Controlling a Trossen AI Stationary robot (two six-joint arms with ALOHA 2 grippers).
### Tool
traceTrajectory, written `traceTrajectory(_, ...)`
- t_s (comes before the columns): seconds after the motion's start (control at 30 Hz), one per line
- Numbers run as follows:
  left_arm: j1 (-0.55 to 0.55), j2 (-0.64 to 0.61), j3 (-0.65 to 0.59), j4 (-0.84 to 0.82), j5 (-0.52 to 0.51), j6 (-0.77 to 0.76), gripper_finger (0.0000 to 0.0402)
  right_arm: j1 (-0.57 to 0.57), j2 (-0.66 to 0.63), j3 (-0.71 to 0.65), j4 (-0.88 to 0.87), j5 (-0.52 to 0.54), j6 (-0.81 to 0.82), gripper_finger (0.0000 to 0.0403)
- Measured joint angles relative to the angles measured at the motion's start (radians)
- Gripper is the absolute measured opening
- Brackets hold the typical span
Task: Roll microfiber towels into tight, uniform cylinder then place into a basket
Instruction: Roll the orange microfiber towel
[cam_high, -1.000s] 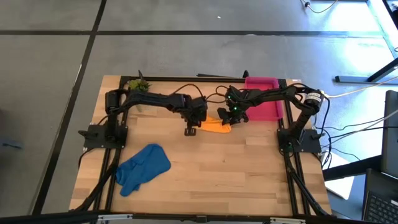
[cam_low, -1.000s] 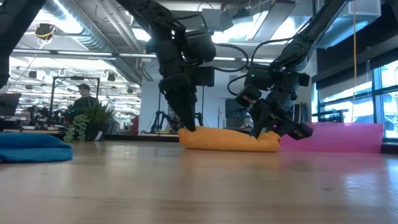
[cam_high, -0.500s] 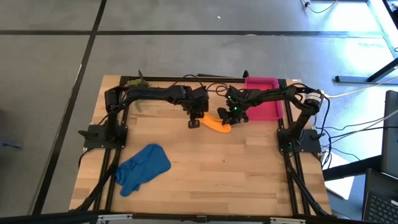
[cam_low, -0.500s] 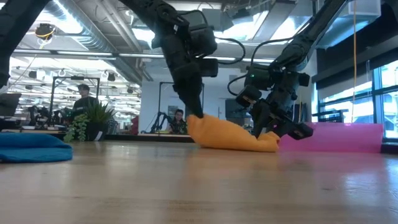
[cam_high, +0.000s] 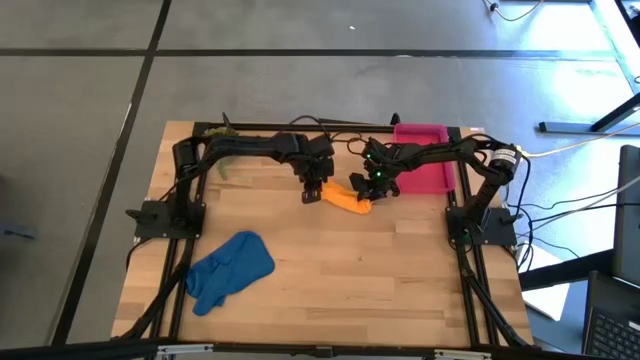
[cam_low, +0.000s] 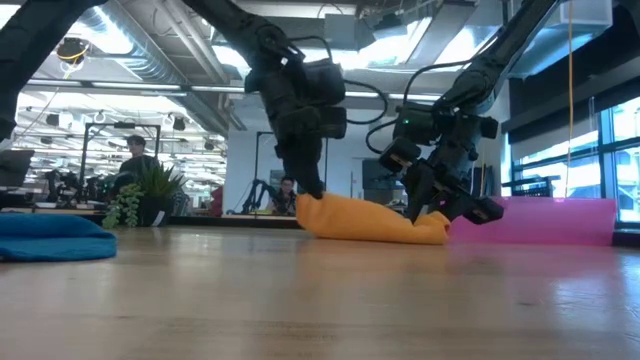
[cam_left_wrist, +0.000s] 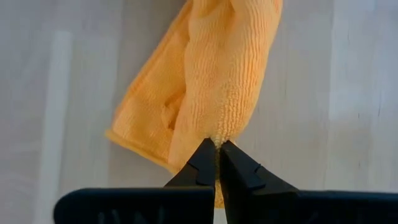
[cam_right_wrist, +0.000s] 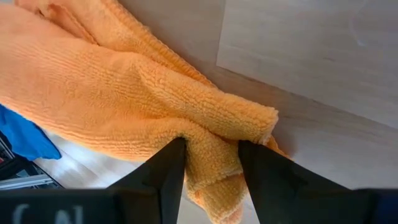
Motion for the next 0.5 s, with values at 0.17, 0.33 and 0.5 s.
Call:
traceTrajectory(0.17, 0.020, 0.001, 0.000, 0.010, 0.000, -0.003, 0.0000, 0.015, -0.001, 0.001, 0.001, 0.017, 0.000, 0.0159)
traceTrajectory(0.33, 0.024, 0.015, 0.000, 0.046, -0.055, -0.004, 0.0000, 0.024, -0.002, 0.001, 0.001, 0.029, 0.003, 0.0159)
traceTrajectory(0.5, 0.032, 0.015, 0.001, 0.068, -0.055, 0.000, 0.0000, 0.024, -0.002, 0.001, 0.002, 0.030, 0.003, 0.0159)
